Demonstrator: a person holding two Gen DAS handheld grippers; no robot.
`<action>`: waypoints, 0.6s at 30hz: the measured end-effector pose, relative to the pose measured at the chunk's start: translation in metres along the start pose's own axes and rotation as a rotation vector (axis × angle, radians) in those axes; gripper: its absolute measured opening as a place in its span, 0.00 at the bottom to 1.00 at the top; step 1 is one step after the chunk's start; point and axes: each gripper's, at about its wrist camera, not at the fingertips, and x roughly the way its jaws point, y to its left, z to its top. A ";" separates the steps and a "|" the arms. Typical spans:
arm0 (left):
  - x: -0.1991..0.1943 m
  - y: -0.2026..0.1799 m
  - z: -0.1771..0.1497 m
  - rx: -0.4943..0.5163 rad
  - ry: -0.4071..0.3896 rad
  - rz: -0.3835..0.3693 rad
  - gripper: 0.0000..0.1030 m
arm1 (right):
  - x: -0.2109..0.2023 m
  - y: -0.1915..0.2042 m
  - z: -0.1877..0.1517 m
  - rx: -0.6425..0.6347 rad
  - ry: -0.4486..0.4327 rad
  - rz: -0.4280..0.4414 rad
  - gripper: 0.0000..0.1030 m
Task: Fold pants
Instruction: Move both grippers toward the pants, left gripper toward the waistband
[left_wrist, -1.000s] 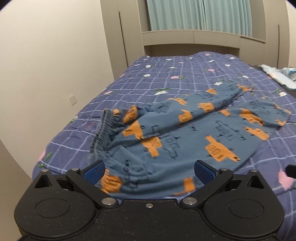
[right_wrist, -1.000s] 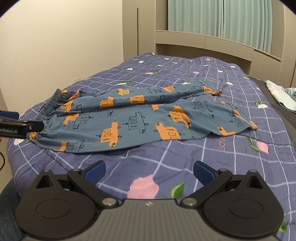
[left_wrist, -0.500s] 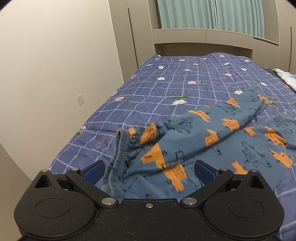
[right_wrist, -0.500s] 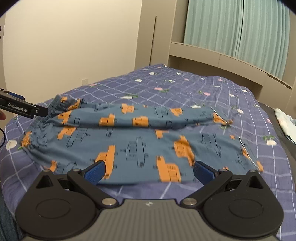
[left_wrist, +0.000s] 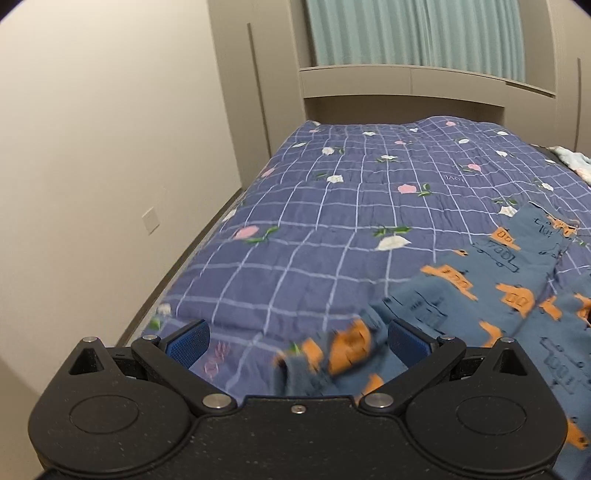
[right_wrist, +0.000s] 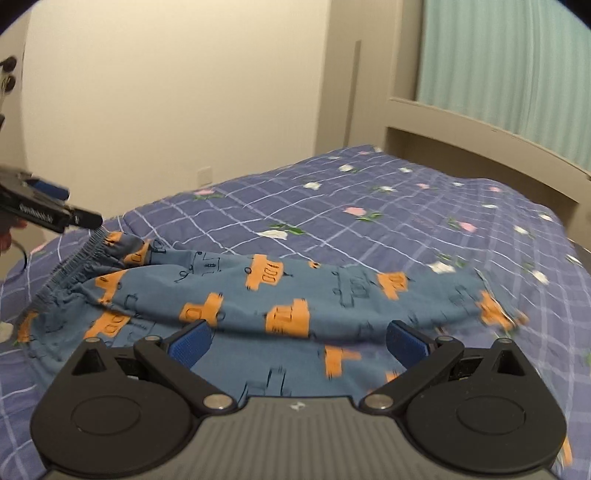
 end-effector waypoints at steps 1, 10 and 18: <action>0.006 0.004 0.002 0.013 -0.005 -0.009 1.00 | 0.010 -0.002 0.005 -0.011 0.008 0.019 1.00; 0.069 0.029 0.013 0.193 0.005 -0.286 1.00 | 0.123 -0.019 0.054 -0.131 0.162 0.272 1.00; 0.113 0.052 0.003 0.197 0.143 -0.417 0.99 | 0.196 -0.024 0.082 -0.206 0.253 0.286 1.00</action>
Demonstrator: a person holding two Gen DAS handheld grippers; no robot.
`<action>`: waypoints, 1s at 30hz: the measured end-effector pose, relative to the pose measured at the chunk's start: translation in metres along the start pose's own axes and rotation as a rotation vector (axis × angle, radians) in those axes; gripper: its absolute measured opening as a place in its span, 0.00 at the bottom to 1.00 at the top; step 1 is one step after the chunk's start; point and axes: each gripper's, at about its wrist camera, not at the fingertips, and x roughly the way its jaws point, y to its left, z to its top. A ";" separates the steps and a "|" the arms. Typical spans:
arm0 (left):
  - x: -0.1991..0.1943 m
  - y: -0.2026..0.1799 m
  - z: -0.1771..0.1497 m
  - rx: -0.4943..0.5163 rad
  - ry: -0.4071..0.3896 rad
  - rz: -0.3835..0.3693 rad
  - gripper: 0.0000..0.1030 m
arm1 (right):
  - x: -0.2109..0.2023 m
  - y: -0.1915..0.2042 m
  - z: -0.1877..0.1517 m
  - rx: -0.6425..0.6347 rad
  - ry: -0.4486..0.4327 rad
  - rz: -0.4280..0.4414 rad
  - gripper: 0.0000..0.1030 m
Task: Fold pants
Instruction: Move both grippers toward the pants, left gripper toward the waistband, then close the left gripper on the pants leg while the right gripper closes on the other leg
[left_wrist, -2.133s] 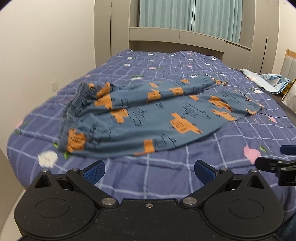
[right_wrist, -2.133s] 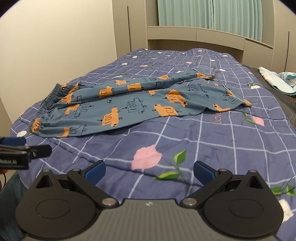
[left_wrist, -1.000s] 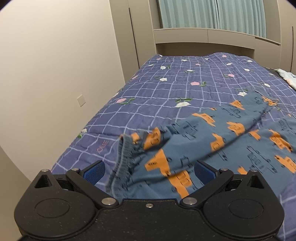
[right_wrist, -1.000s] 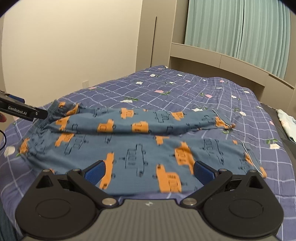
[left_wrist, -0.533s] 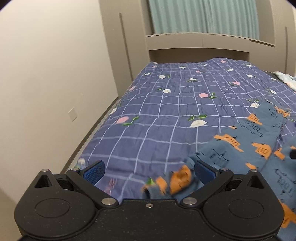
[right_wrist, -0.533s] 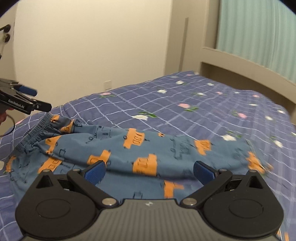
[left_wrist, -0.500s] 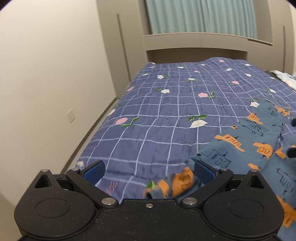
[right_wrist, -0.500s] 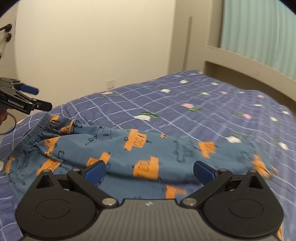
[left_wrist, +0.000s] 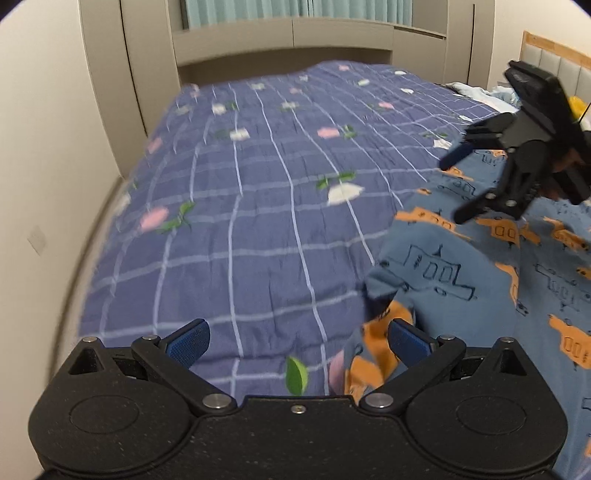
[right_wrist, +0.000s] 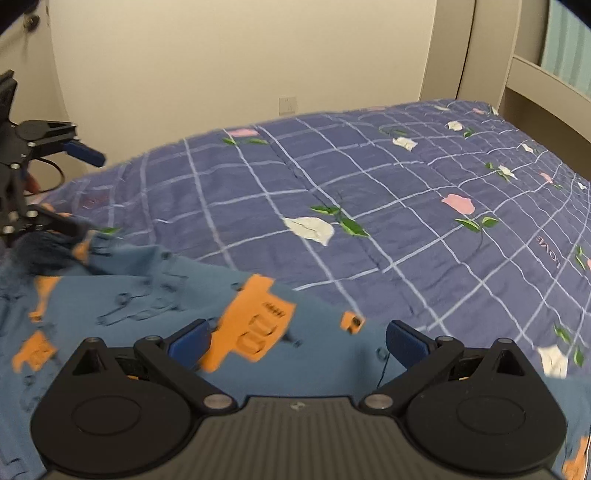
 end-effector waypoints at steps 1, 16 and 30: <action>0.002 0.003 -0.002 -0.015 0.011 -0.026 0.99 | 0.006 -0.002 0.002 -0.006 0.011 0.005 1.00; 0.010 0.004 -0.001 -0.002 0.076 -0.123 0.87 | 0.030 -0.004 0.014 -0.068 0.053 0.013 1.00; 0.003 0.008 -0.004 -0.128 0.159 -0.159 0.15 | 0.042 0.001 0.012 -0.051 0.077 0.085 0.87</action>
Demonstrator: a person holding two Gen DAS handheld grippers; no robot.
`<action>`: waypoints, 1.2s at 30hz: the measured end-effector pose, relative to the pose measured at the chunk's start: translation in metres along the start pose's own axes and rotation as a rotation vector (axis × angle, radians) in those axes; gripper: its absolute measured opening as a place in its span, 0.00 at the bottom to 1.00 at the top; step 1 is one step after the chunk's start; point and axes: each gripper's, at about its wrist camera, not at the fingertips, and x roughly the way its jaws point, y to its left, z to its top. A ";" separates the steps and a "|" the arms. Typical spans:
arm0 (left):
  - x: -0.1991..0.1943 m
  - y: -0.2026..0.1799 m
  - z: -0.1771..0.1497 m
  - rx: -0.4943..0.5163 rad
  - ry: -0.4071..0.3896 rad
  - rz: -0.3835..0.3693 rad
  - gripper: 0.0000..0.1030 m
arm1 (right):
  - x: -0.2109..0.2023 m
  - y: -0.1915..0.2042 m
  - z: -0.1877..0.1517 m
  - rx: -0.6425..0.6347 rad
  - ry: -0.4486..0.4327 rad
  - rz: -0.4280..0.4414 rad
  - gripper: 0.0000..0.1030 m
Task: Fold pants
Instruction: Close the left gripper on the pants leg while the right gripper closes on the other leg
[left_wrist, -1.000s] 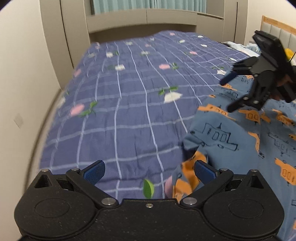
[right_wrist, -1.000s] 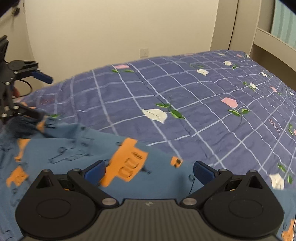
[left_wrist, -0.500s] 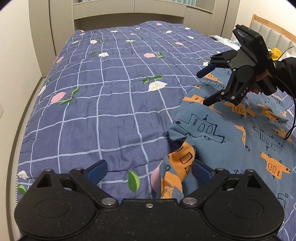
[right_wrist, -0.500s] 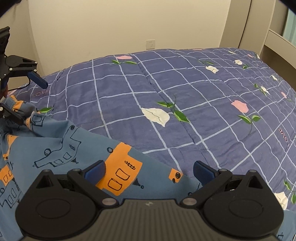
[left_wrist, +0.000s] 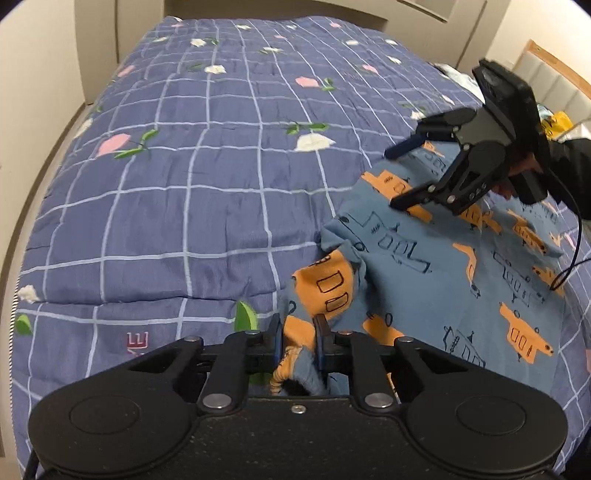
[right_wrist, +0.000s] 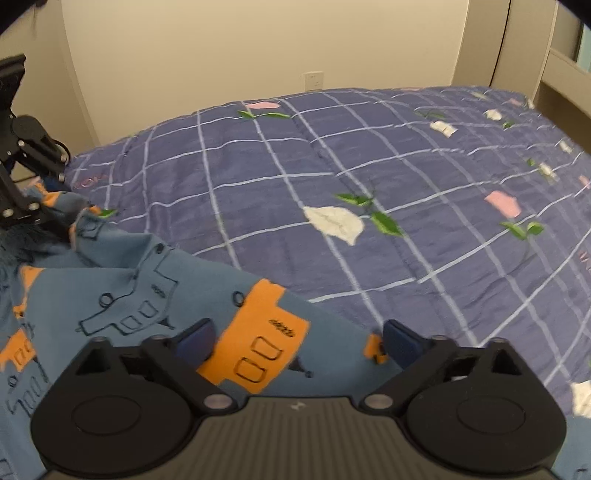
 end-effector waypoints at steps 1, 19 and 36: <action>-0.004 -0.001 -0.001 -0.005 -0.013 0.018 0.15 | 0.002 0.001 0.000 -0.001 0.002 0.003 0.87; -0.023 0.025 -0.022 -0.170 -0.089 0.203 0.53 | 0.012 0.021 0.015 -0.113 0.016 -0.104 0.92; 0.009 0.029 -0.009 -0.154 -0.036 0.117 0.03 | 0.009 0.014 0.008 -0.035 -0.002 0.030 0.36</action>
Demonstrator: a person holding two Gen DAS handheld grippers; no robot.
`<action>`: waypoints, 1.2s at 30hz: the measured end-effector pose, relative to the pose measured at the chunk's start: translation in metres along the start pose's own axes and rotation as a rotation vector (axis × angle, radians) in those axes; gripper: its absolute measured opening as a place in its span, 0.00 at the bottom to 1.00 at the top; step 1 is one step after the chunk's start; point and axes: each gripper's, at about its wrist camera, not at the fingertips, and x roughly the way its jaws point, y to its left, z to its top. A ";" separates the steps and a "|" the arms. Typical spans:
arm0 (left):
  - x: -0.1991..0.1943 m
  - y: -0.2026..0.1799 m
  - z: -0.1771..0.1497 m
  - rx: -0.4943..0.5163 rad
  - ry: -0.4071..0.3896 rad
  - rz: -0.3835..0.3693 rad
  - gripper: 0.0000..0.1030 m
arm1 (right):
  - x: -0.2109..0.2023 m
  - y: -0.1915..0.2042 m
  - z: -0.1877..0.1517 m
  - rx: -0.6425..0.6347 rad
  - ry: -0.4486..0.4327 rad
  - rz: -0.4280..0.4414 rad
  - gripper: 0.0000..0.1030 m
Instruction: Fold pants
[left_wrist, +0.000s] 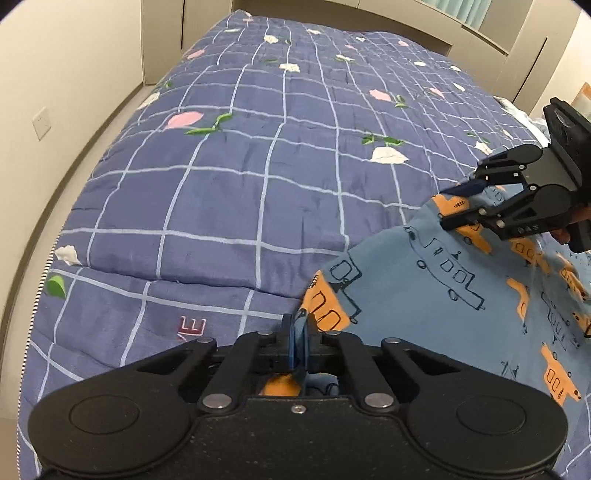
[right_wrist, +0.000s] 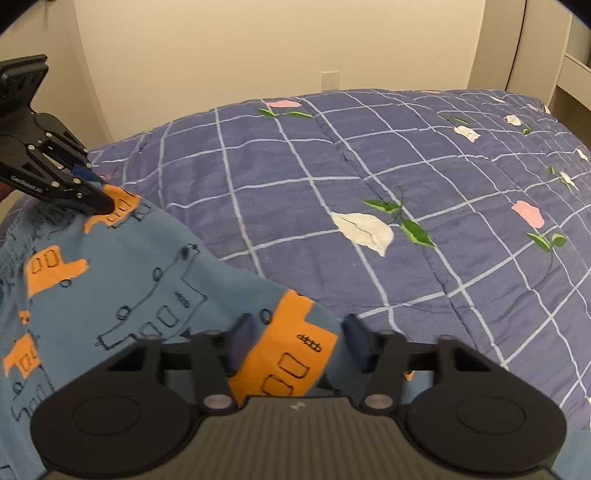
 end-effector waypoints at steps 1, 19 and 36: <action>-0.002 -0.001 0.000 0.003 -0.008 0.007 0.03 | -0.001 0.001 0.001 0.001 -0.001 0.000 0.21; -0.010 0.006 0.000 -0.038 -0.121 0.087 0.03 | 0.015 0.012 0.038 -0.033 -0.044 -0.160 0.06; -0.033 -0.008 -0.003 -0.020 -0.162 0.097 0.01 | -0.007 0.013 0.023 0.041 -0.129 -0.148 0.05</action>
